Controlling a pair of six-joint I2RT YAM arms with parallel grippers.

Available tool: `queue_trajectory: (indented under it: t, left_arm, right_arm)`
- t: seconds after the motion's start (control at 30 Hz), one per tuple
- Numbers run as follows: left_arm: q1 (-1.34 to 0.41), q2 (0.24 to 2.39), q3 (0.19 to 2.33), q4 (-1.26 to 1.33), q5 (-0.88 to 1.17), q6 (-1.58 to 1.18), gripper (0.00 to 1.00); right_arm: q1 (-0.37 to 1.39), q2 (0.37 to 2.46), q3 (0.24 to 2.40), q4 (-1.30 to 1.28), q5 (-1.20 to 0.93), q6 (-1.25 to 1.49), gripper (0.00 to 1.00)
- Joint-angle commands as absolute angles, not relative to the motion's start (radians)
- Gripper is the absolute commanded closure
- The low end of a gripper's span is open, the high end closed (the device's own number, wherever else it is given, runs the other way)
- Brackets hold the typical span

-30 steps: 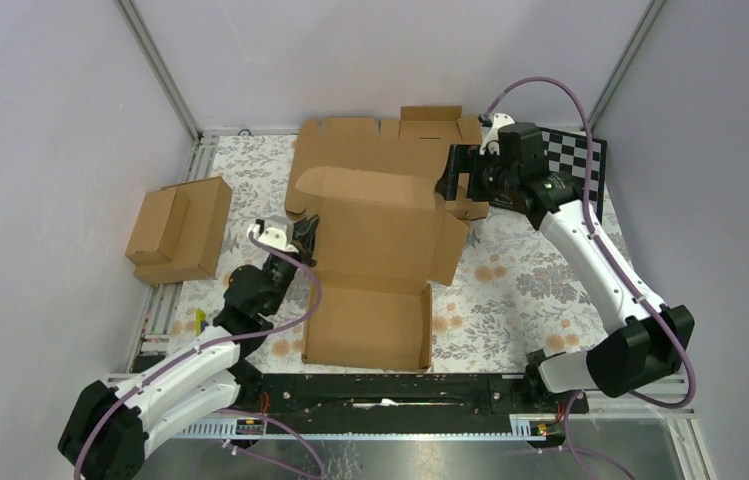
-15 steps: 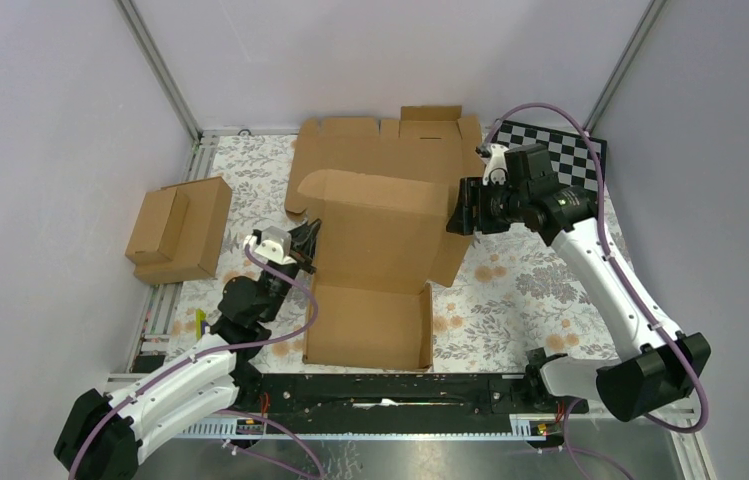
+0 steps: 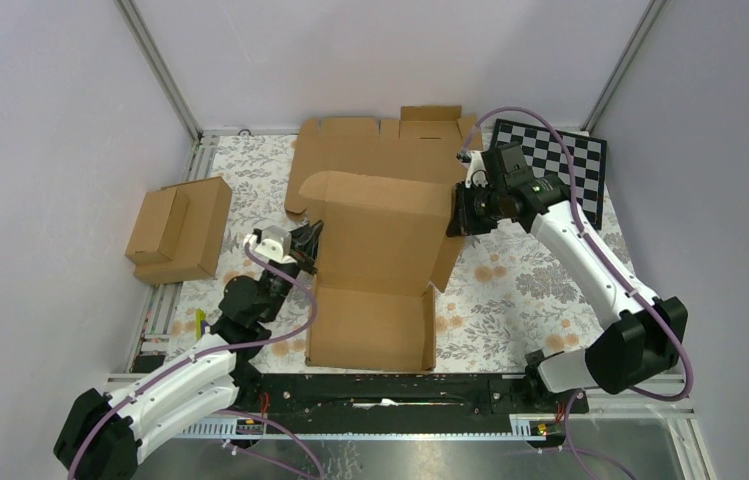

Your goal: Fold the paper box

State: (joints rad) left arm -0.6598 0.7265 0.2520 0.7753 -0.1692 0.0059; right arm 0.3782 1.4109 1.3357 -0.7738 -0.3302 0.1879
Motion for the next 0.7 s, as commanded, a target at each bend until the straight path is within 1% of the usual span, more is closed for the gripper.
queue_trajectory:
  t: [0.0,0.1,0.17,0.23,0.27,0.37,0.4,0.47,0.5,0.57,0.67]
  left_arm:
    - [-0.664,0.72,0.321,0.697,-0.195,-0.092,0.83]
    - [-0.664,0.714,0.398,0.519,-0.262,-0.187,0.65]
    - [-0.663,0.721,0.469,0.365,-0.3,-0.247,0.59]
    - [-0.663,0.723,0.536,0.24,-0.285,-0.27,0.48]
    - [-0.663,0.722,0.562,0.185,-0.282,-0.273,0.42]
    - [-0.659,0.71,0.667,0.026,-0.296,-0.286,0.13]
    - [-0.652,0.722,0.71,-0.033,-0.28,-0.272,0.09]
    - [-0.633,0.782,0.824,-0.189,-0.234,-0.223,0.02]
    - [-0.63,0.821,0.881,-0.267,-0.223,-0.21,0.01]
    - [-0.625,0.881,0.954,-0.361,-0.207,-0.181,0.01]
    - [-0.607,0.926,1.014,-0.405,-0.148,-0.146,0.01]
  right_arm:
    - [0.393,1.351,1.375,-0.72,-0.238,0.196,0.99]
    - [0.393,1.267,1.325,-0.628,-0.182,0.16,1.0]
    - [0.393,1.21,1.278,-0.575,-0.175,0.116,1.0]
    - [0.394,1.172,1.24,-0.548,-0.174,0.073,1.0]
    - [0.398,1.161,1.23,-0.547,-0.169,0.053,1.0]
    - [0.42,1.146,1.215,-0.547,-0.151,0.007,1.0]
    - [0.424,1.143,1.213,-0.546,-0.154,0.005,1.0]
    - [0.428,1.135,1.212,-0.547,-0.151,-0.022,1.0]
    - [0.428,1.132,1.21,-0.547,-0.147,-0.023,1.0]
    - [0.428,1.127,1.21,-0.548,-0.145,-0.023,1.0]
    - [0.429,1.125,1.21,-0.547,-0.158,-0.02,1.0]
